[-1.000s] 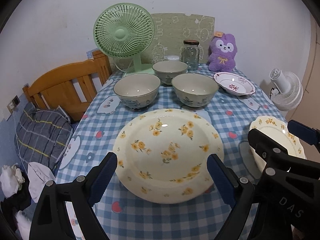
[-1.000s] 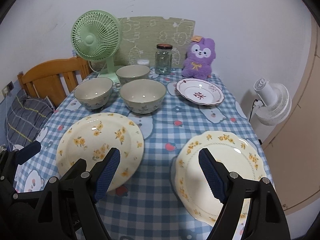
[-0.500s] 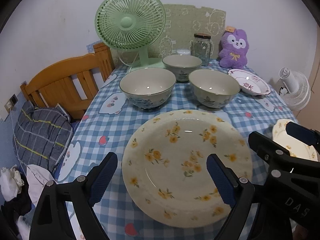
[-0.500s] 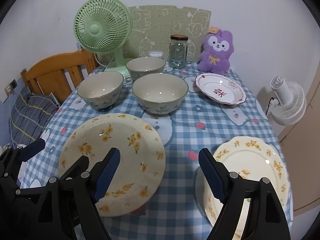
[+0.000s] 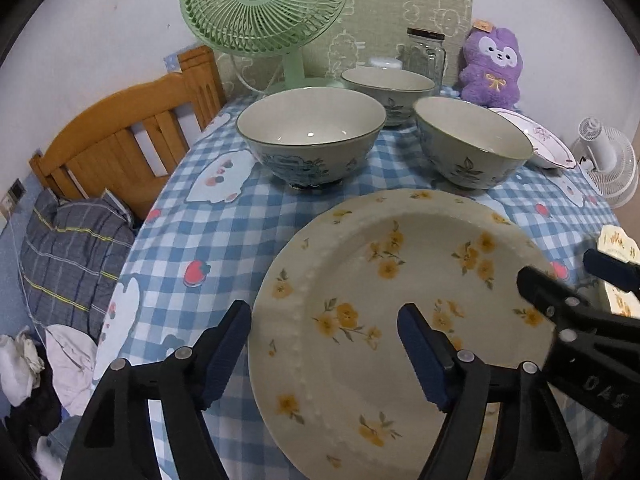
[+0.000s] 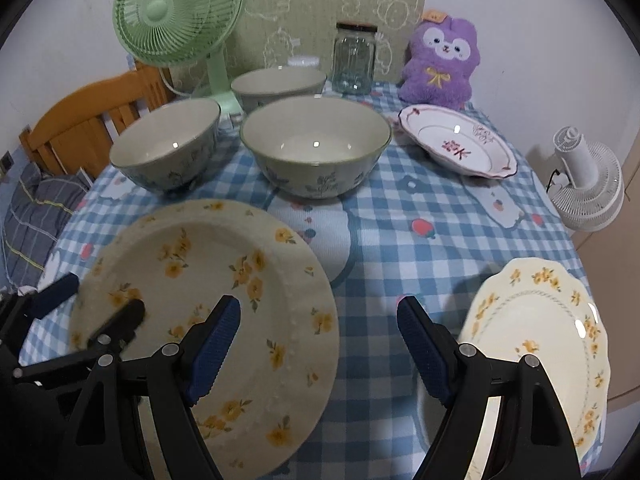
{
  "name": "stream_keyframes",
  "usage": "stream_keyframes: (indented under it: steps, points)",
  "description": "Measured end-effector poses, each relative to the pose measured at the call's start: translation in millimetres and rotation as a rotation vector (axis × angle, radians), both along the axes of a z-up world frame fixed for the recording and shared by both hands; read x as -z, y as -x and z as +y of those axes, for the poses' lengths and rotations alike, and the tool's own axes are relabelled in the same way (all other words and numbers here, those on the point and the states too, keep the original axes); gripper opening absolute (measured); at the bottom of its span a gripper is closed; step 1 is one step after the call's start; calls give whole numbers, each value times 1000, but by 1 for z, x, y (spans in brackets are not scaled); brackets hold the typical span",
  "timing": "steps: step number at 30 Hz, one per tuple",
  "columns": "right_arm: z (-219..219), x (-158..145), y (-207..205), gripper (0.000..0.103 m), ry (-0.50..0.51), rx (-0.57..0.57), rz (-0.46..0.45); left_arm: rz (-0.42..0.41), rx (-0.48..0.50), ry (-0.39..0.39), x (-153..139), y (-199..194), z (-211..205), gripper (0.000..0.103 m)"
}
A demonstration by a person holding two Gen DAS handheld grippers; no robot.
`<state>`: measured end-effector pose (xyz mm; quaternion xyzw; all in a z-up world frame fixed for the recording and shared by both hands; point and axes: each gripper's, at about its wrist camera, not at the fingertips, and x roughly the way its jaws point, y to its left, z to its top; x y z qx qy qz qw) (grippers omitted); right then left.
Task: Organize plates and bowls
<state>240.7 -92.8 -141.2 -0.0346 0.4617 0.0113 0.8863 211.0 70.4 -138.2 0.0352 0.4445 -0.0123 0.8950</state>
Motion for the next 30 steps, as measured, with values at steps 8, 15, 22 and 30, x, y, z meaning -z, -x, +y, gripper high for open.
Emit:
stream_keyframes:
  steps: [8, 15, 22, 30]
  points:
    - [4, 17, -11, 83, 14, 9, 40, 50, -21, 28, 11, -10, 14, 72]
    - [7, 24, -15, 80, 20, 16, 53, 64, -7, 42, 15, -11, 14, 62]
    - [6, 26, -14, 55, -12, 8, 69, 68, -38, 78, 12, -11, 22, 50]
    - [11, 23, -11, 48, 1, -11, 69, 99, -14, 76, 10, -13, 24, 47]
